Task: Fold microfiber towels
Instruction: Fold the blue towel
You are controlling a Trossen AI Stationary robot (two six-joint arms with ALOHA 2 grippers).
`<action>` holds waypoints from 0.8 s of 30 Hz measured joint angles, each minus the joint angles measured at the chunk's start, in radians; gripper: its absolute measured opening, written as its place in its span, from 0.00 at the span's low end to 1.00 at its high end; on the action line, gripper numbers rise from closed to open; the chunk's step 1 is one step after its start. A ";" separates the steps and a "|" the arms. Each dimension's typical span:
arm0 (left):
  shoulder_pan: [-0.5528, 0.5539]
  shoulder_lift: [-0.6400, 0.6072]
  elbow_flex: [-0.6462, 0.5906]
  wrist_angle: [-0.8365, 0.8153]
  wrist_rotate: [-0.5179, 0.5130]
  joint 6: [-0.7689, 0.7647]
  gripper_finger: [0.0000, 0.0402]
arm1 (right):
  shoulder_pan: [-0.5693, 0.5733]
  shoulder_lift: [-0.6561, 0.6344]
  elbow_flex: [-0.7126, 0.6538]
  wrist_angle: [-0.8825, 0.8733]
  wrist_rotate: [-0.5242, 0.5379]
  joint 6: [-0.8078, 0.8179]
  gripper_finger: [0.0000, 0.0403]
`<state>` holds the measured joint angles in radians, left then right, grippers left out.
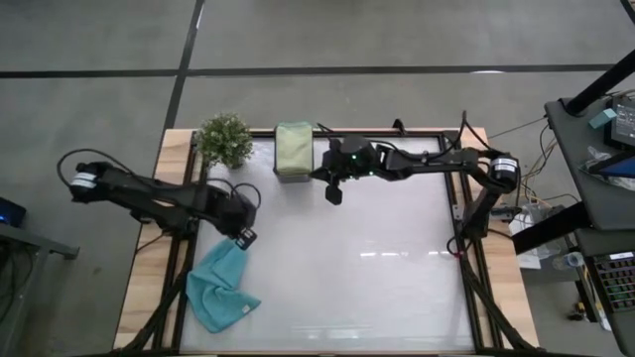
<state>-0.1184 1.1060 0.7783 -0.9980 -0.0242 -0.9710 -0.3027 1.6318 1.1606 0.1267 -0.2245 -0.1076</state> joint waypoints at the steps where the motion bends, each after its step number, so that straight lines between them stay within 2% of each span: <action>1: -0.014 0.021 0.022 -0.049 0.000 -0.030 0.00 | 0.000 -0.001 -0.012 0.009 0.000 0.005 0.02; 4: -0.047 0.076 0.058 -0.138 -0.002 -0.091 0.00 | 0.002 0.003 -0.036 0.029 0.000 0.007 0.02; 10: -0.059 0.130 0.059 -0.136 0.046 -0.098 0.03 | 0.004 0.002 -0.082 0.052 -0.002 0.019 0.02; 21: -0.060 0.137 -0.006 -0.135 0.041 -0.121 0.36 | 0.011 0.002 -0.126 0.052 -0.002 0.021 0.02; 24: -0.060 0.143 -0.040 -0.120 0.018 -0.124 0.41 | 0.011 0.002 -0.136 0.057 -0.002 0.022 0.02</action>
<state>-0.1787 1.2491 0.7384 -1.1180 -0.0066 -1.0946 -0.2920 1.6333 1.0250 0.1835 -0.2268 -0.0856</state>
